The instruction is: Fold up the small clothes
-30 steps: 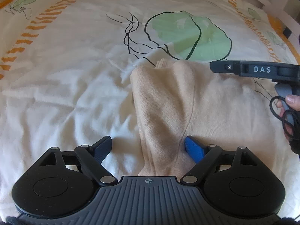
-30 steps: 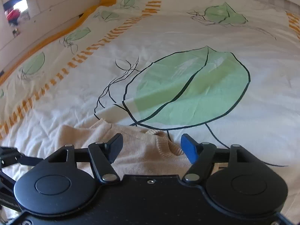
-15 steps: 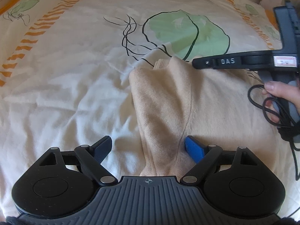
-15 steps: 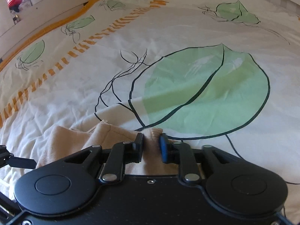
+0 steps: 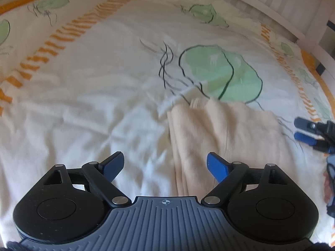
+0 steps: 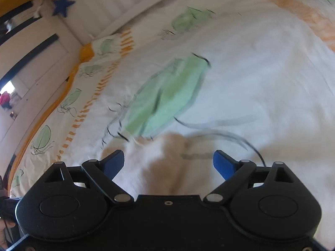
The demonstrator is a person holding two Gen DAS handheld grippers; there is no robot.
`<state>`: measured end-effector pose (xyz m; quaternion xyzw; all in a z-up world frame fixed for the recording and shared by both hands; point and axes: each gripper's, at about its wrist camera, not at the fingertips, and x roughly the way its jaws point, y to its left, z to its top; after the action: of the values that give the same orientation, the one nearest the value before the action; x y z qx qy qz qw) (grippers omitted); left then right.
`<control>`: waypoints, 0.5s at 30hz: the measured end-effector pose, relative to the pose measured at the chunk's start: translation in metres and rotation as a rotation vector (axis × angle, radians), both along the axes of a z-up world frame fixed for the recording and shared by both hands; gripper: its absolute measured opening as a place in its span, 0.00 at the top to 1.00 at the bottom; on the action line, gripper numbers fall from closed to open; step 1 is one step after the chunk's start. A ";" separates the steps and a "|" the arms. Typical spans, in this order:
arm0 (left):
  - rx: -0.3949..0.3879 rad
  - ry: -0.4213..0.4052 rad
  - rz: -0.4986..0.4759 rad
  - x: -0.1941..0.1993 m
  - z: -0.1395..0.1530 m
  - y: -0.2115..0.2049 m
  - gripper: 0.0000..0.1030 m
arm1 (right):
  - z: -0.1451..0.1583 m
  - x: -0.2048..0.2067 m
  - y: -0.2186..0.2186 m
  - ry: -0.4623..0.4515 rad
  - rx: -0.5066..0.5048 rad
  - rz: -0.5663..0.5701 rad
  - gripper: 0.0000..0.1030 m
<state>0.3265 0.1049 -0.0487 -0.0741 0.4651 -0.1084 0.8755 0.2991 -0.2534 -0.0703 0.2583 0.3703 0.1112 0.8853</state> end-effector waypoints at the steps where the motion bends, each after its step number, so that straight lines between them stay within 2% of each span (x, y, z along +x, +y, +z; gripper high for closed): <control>1: 0.003 0.006 0.001 -0.001 -0.001 0.000 0.16 | -0.005 -0.004 -0.002 0.021 0.012 0.000 0.09; 4: -0.003 0.052 0.002 -0.007 -0.008 -0.001 0.11 | -0.016 -0.014 -0.002 0.040 0.040 0.012 0.09; 8: -0.076 0.121 -0.010 -0.015 -0.016 0.003 0.09 | -0.018 -0.019 0.004 0.026 0.088 0.055 0.05; 11: -0.100 0.169 -0.026 -0.015 -0.024 0.003 0.00 | -0.020 -0.014 0.006 0.029 0.134 0.094 0.03; 15: -0.060 0.163 -0.065 -0.014 -0.031 -0.009 0.00 | -0.027 -0.005 0.014 0.024 0.142 0.137 0.00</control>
<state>0.3120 0.0962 -0.0794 -0.0940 0.5335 -0.1443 0.8281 0.2942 -0.2394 -0.0972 0.2959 0.3888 0.1944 0.8506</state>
